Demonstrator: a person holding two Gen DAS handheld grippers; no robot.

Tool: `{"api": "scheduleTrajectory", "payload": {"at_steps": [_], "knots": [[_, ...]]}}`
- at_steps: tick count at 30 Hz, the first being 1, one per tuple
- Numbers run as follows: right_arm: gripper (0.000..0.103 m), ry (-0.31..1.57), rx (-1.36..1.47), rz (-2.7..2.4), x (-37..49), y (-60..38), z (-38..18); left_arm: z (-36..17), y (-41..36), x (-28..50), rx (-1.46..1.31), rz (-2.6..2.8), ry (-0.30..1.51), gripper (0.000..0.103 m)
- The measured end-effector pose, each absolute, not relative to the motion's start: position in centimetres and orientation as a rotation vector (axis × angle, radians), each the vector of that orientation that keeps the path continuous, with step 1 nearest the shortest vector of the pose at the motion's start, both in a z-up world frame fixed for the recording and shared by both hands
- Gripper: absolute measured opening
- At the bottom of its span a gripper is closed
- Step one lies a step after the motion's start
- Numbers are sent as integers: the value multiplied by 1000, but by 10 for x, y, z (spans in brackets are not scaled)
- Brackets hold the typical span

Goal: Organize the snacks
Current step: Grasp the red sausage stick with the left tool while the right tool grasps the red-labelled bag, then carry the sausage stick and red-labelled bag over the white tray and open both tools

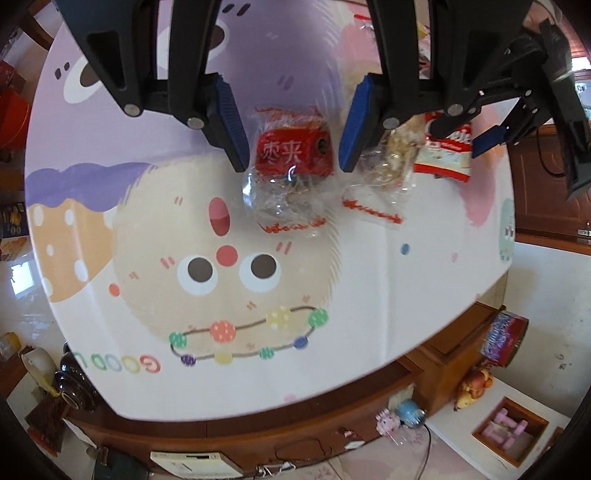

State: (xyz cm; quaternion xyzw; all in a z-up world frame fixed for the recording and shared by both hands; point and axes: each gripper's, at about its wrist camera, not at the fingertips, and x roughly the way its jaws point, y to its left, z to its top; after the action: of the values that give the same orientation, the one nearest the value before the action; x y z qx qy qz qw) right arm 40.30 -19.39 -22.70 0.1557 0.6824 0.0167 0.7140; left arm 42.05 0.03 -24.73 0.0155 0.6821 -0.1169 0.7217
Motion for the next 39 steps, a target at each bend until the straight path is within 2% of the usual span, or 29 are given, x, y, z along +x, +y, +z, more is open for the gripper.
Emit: {"api": "scheduleTrajectory", "payload": {"at_steps": [12,14,15,18,19,27,39], "knots": [[59,1560,248,19,408,-177,-240,-247,-30,418,160,-234,1498,59],[59,1559,217,15,407,-173,-240,-246,-35,415,177,-234,1491,47],[57,1558,199,12,407,-168,-241,-244,-39,413,189,-233,1481,44],[49,1558,186,20,402,-168,-240,-232,-46,407,222,-245,1446,22],[49,1555,187,23,400,-169,-240,-228,-45,406,204,-252,1445,10],[48,1487,229,35,385,-180,-218,-191,-22,393,72,-248,1395,9],[48,1297,310,142,318,-189,-117,-82,45,323,-52,-239,1233,9]]}}
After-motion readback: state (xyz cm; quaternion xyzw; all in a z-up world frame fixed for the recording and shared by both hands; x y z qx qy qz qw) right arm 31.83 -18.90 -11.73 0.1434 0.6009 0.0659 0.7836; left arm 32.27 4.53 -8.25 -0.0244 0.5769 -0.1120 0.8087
